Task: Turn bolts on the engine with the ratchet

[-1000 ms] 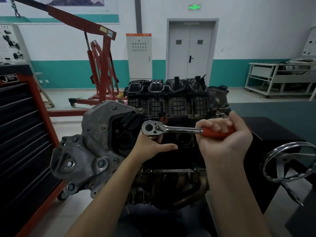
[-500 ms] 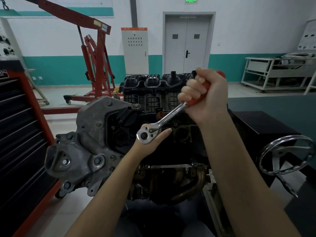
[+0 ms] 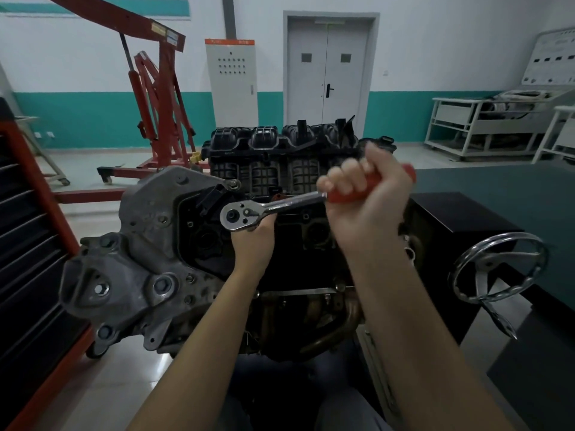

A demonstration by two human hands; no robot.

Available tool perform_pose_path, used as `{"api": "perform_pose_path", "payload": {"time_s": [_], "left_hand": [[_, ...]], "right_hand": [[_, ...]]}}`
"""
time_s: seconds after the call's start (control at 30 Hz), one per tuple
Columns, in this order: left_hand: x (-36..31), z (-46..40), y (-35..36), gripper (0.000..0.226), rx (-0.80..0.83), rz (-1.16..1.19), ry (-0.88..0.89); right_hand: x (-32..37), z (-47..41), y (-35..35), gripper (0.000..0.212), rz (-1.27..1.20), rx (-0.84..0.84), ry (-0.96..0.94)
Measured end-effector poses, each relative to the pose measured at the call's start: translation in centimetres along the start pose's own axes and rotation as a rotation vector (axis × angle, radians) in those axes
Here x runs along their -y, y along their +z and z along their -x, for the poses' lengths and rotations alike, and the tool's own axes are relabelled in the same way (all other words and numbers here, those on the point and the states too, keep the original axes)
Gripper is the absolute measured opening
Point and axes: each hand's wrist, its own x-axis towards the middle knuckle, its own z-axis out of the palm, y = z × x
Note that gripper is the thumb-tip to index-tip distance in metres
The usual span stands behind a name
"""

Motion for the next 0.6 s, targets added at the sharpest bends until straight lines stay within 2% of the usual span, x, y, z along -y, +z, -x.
{"api": "perform_pose_path", "payload": {"time_s": [0.07,0.2,0.33,0.47,0.6], "left_hand": [[0.1,0.1,0.0,0.061,0.113,-0.052,0.056],[0.4,0.2,-0.5,0.065,0.231,-0.19,0.13],[0.3,0.2,-0.5,0.051,0.125,-0.142,0.118],[0.2,0.2,-0.4,0.046,0.086,-0.094,0.129],[0.0,0.0,-0.4,0.046,0.106,-0.171,0.075]], "right_hand": [[0.7,-2.4,1.2,0.039,0.076,0.007,0.121],[1.2,-4.4,1.9,0.041,0.16,0.052,0.243],[0.5,-0.7,-0.4,0.031,0.006,-0.034,0.084],[-1.5,4.4,-2.6,0.034,-0.194,-0.151,-0.108],[-2.1,5.4,-2.6,0.033,-0.182,-0.116,-0.136]]}}
